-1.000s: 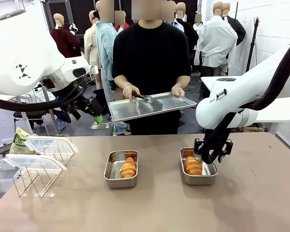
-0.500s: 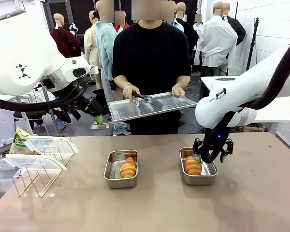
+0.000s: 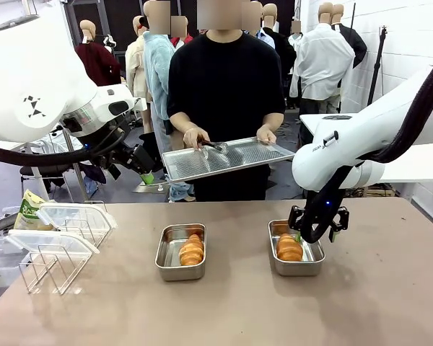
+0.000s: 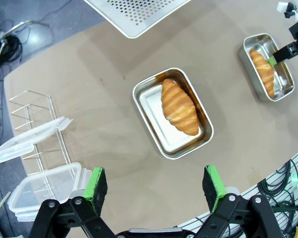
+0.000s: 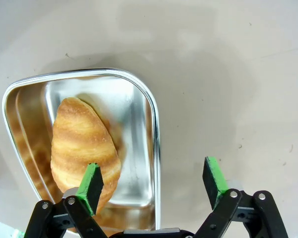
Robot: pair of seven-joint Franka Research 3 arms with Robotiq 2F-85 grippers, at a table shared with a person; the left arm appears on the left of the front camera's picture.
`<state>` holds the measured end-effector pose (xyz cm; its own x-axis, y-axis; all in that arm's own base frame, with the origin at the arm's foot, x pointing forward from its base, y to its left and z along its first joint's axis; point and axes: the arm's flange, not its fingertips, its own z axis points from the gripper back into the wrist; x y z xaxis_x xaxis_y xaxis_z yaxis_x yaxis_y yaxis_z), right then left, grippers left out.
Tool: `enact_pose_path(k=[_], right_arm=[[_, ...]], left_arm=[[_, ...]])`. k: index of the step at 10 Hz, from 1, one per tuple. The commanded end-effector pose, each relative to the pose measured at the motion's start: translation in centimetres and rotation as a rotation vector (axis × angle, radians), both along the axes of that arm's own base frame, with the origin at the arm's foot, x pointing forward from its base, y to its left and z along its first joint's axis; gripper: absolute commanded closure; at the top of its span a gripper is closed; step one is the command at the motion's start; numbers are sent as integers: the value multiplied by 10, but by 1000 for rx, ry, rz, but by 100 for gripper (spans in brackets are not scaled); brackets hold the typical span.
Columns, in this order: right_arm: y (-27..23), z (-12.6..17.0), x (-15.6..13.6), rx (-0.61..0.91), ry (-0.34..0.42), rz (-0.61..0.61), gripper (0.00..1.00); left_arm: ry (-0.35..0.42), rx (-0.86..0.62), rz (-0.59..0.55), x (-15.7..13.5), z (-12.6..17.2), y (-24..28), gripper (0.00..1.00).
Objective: Place the bread in airtight containers.
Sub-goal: Pick up one Airtight Container lid and hand it to the human.
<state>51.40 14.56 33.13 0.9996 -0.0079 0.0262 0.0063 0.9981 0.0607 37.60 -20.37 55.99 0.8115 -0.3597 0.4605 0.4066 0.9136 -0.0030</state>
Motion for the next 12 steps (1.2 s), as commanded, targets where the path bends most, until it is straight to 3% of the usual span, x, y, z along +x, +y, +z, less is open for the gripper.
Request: enact_pose_path(k=[1, 5, 6, 7, 12], right_arm=[[0, -1, -1, 5, -13, -2, 0], [0, 0, 0, 0, 0, 0, 0], [-9, 30, -25, -60, -107, -8, 0], [-14, 54, -45, -60, -166, -13, 0], [-42, 138, -115, 39, -364, 239, 0]], left_arm=[[2, 2, 0, 0, 0, 1, 0], [2, 2, 0, 0, 0, 1, 0], [2, 2, 0, 0, 0, 1, 0], [2, 2, 0, 0, 0, 1, 0], [2, 2, 0, 0, 0, 1, 0]])
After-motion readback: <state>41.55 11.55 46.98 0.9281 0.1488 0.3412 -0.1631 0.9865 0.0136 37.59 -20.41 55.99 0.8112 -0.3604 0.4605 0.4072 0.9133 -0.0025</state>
